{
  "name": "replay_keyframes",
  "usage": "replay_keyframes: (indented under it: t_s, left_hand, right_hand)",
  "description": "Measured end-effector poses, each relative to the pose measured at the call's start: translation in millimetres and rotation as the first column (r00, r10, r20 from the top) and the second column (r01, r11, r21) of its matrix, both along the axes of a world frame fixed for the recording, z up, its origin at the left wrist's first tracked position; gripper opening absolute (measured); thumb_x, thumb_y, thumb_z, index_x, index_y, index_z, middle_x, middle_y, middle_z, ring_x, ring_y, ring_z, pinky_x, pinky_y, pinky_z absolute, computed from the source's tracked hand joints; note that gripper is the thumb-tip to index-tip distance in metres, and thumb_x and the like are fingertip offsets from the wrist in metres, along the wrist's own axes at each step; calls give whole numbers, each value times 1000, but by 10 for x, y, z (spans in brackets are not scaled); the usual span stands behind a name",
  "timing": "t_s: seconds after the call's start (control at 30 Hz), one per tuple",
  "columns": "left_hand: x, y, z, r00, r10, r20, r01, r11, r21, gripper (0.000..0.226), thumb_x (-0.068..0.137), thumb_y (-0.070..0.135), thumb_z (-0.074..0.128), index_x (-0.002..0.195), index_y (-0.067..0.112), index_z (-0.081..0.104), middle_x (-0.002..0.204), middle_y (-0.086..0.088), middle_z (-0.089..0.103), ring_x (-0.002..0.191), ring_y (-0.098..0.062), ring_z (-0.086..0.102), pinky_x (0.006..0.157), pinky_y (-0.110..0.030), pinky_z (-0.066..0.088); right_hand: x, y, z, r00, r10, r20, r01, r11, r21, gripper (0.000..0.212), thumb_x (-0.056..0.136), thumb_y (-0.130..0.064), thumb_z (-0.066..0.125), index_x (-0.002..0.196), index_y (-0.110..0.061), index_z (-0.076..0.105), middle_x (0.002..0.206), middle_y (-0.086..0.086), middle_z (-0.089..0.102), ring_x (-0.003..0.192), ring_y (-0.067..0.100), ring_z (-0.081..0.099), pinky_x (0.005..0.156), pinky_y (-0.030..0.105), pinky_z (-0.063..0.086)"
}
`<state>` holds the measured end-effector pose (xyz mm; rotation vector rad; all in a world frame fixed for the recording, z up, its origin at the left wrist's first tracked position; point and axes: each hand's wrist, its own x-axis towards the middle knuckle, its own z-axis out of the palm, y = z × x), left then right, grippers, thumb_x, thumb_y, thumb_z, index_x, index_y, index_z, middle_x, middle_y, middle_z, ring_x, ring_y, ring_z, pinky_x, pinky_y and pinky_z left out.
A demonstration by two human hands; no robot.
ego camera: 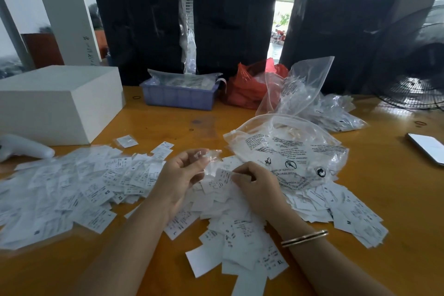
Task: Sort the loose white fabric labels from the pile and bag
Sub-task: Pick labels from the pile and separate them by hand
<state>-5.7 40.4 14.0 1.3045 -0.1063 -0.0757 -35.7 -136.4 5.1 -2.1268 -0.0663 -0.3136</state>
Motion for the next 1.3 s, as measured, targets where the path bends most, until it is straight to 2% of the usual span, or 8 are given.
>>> replay_keyframes:
  t_s: [0.13,0.3,0.43,0.6,0.77,0.9,1.1,1.3]
  left_hand:
    - [-19,-16,22,999,-52,-13,51,996,-70,21,67,18,70,87,19,75,74,6,69,68,-8,66,63,-22,55]
    - [-65,-66,22,994,-111,8,112,991,-68,24,67,16,70,90,19,75,73,5,69,70,-9,67,62,-20,55]
    - [-97,-98,10,988,-147,34,147,989,13,21,75,14,70,91,25,76,81,4,71,78,-13,69,68,-19,54]
    - [-105,-109,6,987,-159,17,157,983,92,20,88,9,62,99,22,73,91,-1,73,83,-12,69,68,-17,52]
    - [-129,-165,2,997,-80,13,77,979,188,12,77,28,71,86,19,72,76,4,73,70,-4,67,60,-12,49]
    - [-124,-144,8,1000,-16,21,14,994,104,31,54,49,75,70,23,76,71,2,71,66,-5,66,61,-15,51]
    - [-78,-128,10,999,-8,41,6,999,46,36,47,53,74,70,25,76,74,1,73,69,-7,68,61,-15,52]
    - [-93,-122,19,998,-1,55,-2,999,50,40,47,54,73,71,22,75,75,1,73,71,-8,68,63,-16,53]
  right_hand:
    - [-18,-27,12,997,-43,66,25,968,252,31,93,-12,55,101,-41,59,69,-13,59,53,4,50,52,23,47]
    - [-36,22,50,998,19,56,-33,966,258,29,95,-5,48,101,-23,70,97,-8,63,87,9,59,76,21,51]
    - [-81,89,70,991,106,76,-122,961,250,15,91,-23,60,80,-24,70,80,-6,61,67,-2,54,62,12,41]
    - [-72,89,66,989,54,135,-80,977,196,21,87,-17,67,68,-26,67,70,-8,59,62,0,51,62,15,39]
    - [-94,103,67,981,57,187,-85,986,143,15,87,-17,65,75,-25,69,80,-4,63,70,7,56,66,18,44]
    - [-115,87,108,975,-48,219,-18,956,293,34,91,-6,58,97,-39,58,93,-4,64,67,5,65,62,22,54]
    - [-156,1,229,960,-144,240,-22,814,580,23,89,-7,61,97,-29,62,85,-8,71,62,17,65,58,28,52]
    - [-151,-6,229,963,-170,207,14,804,594,20,90,-9,61,92,-28,65,86,-11,71,61,12,67,54,23,53]
